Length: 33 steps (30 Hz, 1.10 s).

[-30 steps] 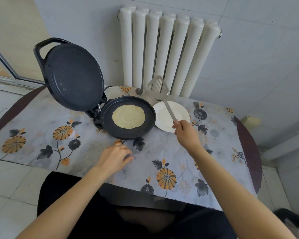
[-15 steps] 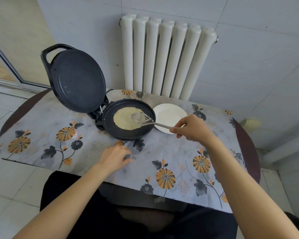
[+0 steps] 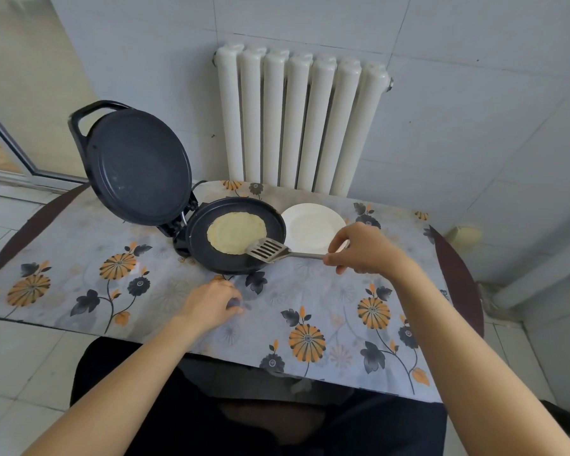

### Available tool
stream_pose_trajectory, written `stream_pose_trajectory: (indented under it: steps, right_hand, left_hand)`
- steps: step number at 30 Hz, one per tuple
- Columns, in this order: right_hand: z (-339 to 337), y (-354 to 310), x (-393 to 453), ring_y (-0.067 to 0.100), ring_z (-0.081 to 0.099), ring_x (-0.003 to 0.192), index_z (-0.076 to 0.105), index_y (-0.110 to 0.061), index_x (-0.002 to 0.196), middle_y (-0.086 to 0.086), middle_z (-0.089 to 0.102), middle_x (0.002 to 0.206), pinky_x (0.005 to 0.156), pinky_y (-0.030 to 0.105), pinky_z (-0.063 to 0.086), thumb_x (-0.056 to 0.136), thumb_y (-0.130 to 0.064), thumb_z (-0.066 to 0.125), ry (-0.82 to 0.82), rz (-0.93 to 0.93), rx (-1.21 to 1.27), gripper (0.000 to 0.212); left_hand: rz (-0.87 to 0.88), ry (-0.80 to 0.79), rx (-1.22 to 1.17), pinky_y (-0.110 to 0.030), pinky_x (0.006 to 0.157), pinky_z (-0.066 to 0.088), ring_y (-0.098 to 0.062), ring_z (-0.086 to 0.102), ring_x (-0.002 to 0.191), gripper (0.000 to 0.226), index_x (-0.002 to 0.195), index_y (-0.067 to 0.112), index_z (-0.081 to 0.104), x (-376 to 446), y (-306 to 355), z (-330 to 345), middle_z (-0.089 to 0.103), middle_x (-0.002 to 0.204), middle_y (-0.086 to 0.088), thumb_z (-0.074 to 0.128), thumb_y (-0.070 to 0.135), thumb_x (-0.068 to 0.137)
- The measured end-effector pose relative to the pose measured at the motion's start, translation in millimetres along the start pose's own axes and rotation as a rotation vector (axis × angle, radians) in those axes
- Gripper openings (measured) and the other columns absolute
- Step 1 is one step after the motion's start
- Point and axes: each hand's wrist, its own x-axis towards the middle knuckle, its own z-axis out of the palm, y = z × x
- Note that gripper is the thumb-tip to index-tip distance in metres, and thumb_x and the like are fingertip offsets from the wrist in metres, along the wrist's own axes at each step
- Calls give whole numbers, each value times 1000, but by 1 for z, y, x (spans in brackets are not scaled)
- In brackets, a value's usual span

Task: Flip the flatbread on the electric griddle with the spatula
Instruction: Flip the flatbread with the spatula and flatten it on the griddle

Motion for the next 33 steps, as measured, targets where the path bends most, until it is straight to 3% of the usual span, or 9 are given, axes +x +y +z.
stream_pose_trajectory:
  steps: [10,16,23,28,30,33]
  right_hand:
    - [-15,-12,0,0,49,31,76,-10,80,-4,75,63,41,15,40,87,-16,71,-36,-35,-150,10]
    - [-15,-21,6,0,52,33,76,-11,79,-4,75,61,46,19,44,85,-17,71,-8,-27,-198,10]
    - [1,-14,8,1,52,32,77,-10,82,-3,76,62,42,16,43,87,-16,69,12,-7,-189,11]
    - [23,-2,7,4,54,37,75,-13,85,-2,76,65,46,21,48,88,-19,69,72,34,-134,9]
    - [33,1,6,8,58,43,74,-13,89,1,76,68,49,26,55,89,-19,69,101,44,-89,8]
    - [48,1,7,23,69,67,72,-15,96,6,76,80,69,41,64,91,-23,69,132,55,-51,11]
  left_hand:
    - [-28,-10,4,-33,83,52,-14,55,113,33,119,24,68,1,0,1,62,123,5,64,42,92]
    - [-24,5,4,-30,77,49,-12,54,113,32,119,25,67,0,-1,2,61,123,6,63,42,92]
    - [-15,3,12,-36,80,54,-15,53,114,31,118,23,68,0,0,1,62,122,3,64,39,92]
    - [0,5,20,-36,78,54,-15,53,113,28,117,22,68,-1,1,-1,63,119,3,62,37,94]
    - [0,9,20,-37,79,54,-15,54,111,27,117,22,68,-2,2,-1,63,117,2,62,36,94]
    - [6,15,22,-37,77,54,-16,55,109,26,115,22,69,-2,2,-1,64,115,2,62,36,94]
